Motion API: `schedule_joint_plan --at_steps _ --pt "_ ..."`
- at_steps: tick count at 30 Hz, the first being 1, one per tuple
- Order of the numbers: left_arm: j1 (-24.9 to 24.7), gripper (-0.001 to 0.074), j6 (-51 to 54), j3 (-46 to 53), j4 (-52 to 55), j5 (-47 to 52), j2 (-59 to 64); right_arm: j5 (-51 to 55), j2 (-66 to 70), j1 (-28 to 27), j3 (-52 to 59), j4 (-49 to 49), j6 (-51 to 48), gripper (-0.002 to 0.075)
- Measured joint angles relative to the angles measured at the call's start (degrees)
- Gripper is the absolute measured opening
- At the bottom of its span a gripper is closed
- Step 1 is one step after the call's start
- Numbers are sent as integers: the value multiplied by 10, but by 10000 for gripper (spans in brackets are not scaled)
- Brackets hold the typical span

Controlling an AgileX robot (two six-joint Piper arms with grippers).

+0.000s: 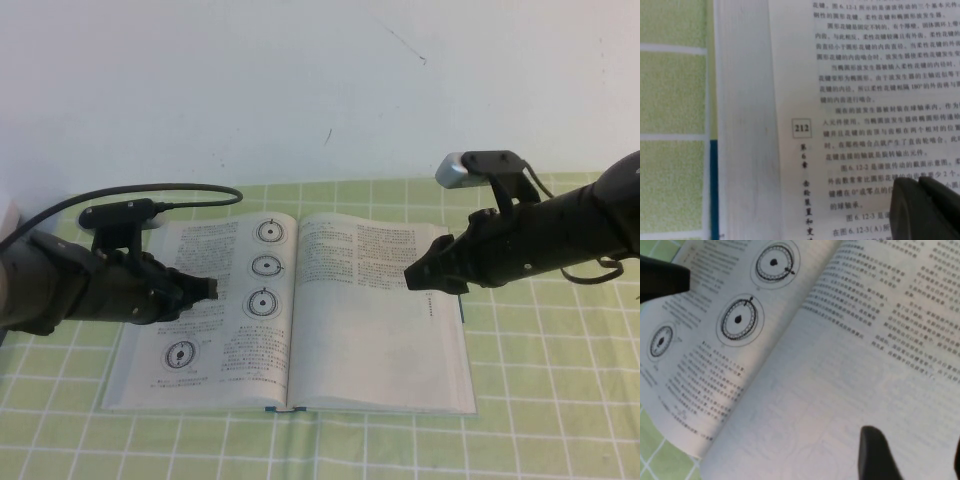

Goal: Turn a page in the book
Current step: Open the closed book

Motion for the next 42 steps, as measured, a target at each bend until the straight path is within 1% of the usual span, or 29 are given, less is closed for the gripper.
schedule_joint_plan --at_steps 3,7,12,17,36,42 --pt "0 -4 0 0 0 0 0 2 21 0 -15 -9 33 328" --pt "0 -4 0 0 0 0 0 22 50 0 -42 -44 89 329" --pt "0 -4 0 0 0 -1 0 47 67 0 -61 -117 183 329" --pt "0 -4 0 0 0 -3 0 55 72 0 -61 -167 243 329" --pt "2 -4 -1 -6 -5 9 20 55 95 0 -62 -175 257 330" --pt "4 -4 1 -6 -31 9 22 60 105 0 -67 -162 254 329"
